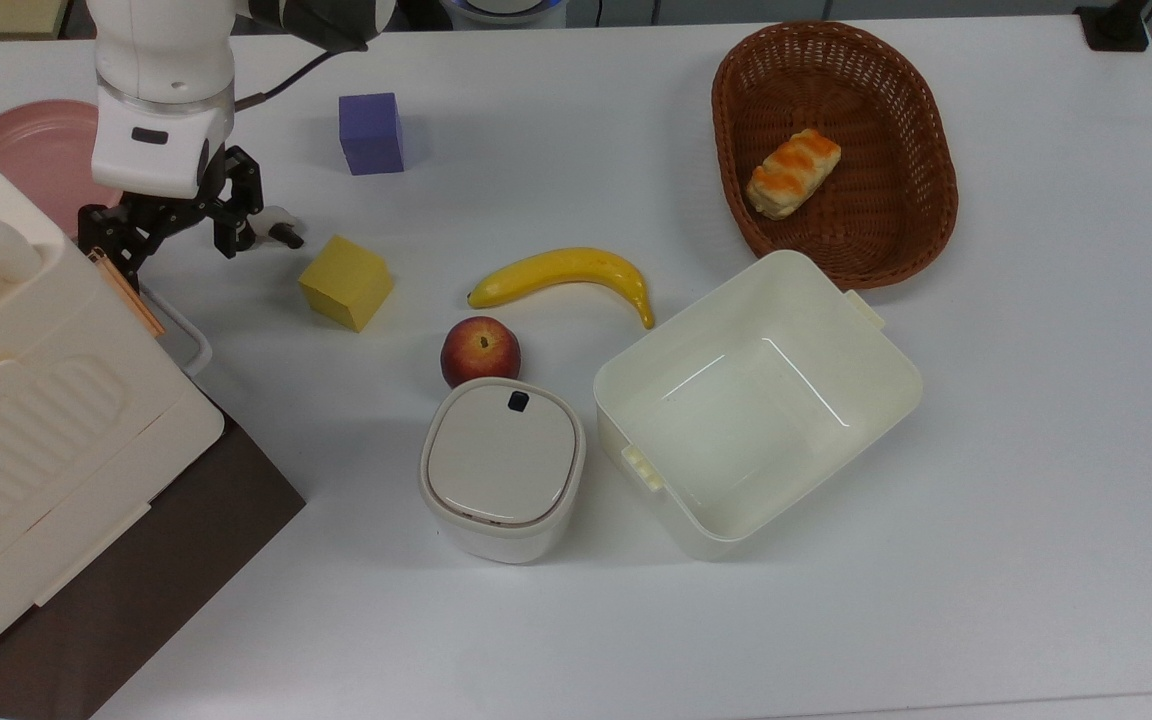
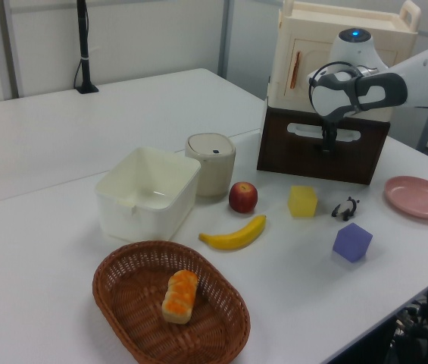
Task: Slide the drawer open
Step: 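Lower the gripper and hook it onto the drawer's white handle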
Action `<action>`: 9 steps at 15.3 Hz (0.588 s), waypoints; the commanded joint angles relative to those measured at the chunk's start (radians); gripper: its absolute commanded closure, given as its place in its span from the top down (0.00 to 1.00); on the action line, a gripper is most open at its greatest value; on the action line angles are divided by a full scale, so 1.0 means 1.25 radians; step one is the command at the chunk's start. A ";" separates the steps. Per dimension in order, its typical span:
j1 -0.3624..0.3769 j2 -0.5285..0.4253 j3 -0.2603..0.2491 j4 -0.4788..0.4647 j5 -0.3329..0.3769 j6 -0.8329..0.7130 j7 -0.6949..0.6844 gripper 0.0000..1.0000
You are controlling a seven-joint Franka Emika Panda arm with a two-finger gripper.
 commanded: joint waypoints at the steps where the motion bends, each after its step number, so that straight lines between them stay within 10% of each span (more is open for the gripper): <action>1: 0.003 0.007 -0.006 0.002 -0.015 0.015 -0.011 1.00; 7: 0.005 0.020 -0.005 0.001 -0.027 0.015 -0.011 1.00; 9: 0.005 0.020 -0.005 0.001 -0.027 0.017 -0.011 0.80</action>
